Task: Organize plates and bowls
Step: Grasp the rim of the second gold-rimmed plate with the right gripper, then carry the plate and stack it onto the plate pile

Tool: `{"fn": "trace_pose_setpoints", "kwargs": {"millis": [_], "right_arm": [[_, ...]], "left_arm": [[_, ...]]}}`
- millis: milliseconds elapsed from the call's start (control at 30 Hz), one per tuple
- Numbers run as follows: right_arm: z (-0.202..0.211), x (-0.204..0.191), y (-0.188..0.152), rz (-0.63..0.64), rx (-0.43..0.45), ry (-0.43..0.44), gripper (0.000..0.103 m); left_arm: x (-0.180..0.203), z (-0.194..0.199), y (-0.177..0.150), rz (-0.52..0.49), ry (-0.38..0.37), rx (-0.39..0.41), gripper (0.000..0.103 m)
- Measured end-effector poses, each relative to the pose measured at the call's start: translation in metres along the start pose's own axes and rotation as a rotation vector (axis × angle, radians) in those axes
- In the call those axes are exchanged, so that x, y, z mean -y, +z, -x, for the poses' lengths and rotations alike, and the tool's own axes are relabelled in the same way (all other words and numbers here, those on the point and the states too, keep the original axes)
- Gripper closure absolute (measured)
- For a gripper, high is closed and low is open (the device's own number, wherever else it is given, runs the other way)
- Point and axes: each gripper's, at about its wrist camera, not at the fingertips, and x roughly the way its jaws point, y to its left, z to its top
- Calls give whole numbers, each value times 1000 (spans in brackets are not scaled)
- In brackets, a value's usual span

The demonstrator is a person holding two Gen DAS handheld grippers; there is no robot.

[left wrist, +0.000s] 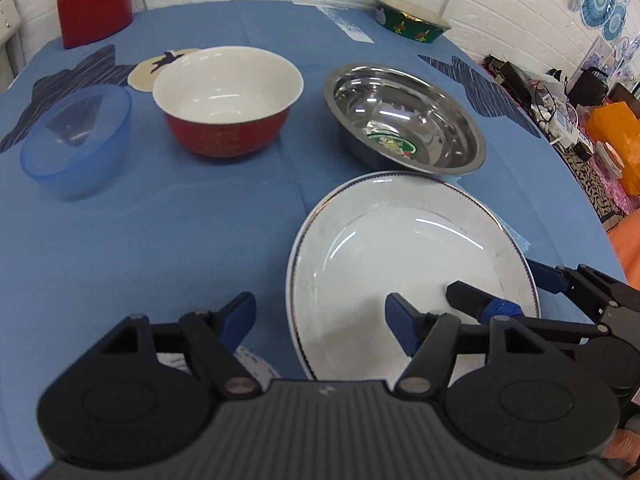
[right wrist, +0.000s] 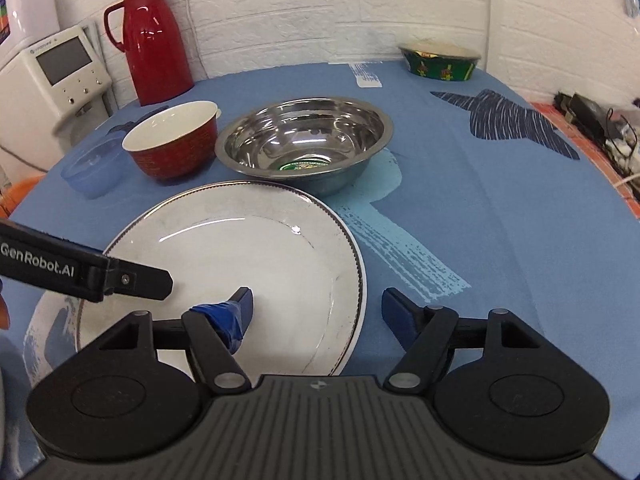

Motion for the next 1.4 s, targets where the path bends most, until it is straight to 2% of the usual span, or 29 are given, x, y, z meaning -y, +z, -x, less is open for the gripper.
{"fn": "trace_pose_setpoints", "kwargs": {"millis": [100,200,233,267,500,600,633,800,1000,1167,1400], "right_arm": [[-2,-3,4,-22,-11,-24,42],[-3,-7,6,-2,-21,0,42],[-3,-10,4,18,-16,20,42],[-2,-12,2,32,-11,33,41],[-1,-11,-2,61,13,50,44],[1,-10,-3,67,19,52,49],[1,-9,-4,64,21,51,52],[7,-12,-10,40,30,39,54],[28,-13,-19,-72,37,84,53],[57,-26,-14,-61,77,80,53],[109,-66,-11,10,165,119,53]], "left_arm": [[3,0,-2,-27,18,8,38],[4,1,-4,-39,37,15,44],[4,1,-5,-50,41,16,53],[5,1,-6,-59,40,17,55],[6,1,-7,-64,42,27,55],[12,3,-9,-91,47,34,67],[13,4,-9,-96,54,35,68],[9,7,-11,-50,44,32,83],[7,22,-20,-47,42,19,83],[5,50,-24,-26,21,49,83],[-11,122,-49,0,12,141,83]]}}
